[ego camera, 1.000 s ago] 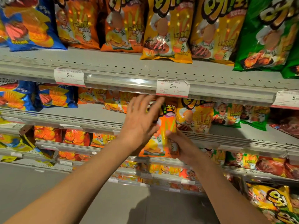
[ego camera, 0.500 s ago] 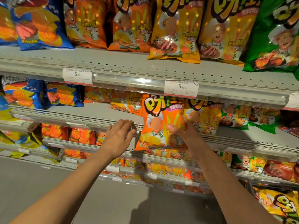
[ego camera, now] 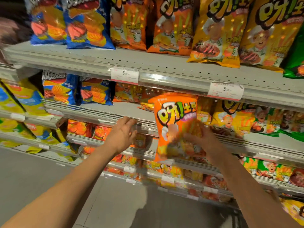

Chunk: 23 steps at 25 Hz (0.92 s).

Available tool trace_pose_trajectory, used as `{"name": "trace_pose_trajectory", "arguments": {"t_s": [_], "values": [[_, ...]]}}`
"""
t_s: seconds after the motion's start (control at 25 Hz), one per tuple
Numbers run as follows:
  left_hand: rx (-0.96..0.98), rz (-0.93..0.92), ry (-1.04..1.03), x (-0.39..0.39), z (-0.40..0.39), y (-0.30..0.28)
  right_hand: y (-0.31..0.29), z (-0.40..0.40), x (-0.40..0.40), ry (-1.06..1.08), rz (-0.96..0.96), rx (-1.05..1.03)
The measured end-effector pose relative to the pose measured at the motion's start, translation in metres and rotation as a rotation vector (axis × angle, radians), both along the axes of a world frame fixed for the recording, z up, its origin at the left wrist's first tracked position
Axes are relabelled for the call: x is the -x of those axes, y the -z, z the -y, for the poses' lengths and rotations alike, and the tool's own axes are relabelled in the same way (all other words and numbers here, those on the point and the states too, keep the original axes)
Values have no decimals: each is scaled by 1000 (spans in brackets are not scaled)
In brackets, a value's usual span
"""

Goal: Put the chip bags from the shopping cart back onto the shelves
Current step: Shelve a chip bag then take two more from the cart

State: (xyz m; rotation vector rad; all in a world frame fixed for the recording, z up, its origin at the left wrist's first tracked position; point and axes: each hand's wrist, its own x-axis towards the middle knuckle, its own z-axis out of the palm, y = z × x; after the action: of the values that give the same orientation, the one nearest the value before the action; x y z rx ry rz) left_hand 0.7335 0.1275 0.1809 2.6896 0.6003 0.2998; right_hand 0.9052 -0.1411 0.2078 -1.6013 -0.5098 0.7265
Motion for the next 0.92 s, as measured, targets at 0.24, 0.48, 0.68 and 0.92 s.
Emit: {"name": "trace_pose_trajectory", "arguments": {"t_s": [0.24, 0.48, 0.68, 0.92], "values": [[152, -74, 215, 46, -23, 77, 88, -13, 88, 24, -200, 164], [13, -16, 274, 33, -40, 198, 213, -38, 126, 167, -318, 170], [-174, 48, 336, -23, -36, 254, 246, -69, 72, 366, -158, 3], [-277, 105, 199, -25, -35, 292, 222, -120, -13, 303, -43, -123]]}}
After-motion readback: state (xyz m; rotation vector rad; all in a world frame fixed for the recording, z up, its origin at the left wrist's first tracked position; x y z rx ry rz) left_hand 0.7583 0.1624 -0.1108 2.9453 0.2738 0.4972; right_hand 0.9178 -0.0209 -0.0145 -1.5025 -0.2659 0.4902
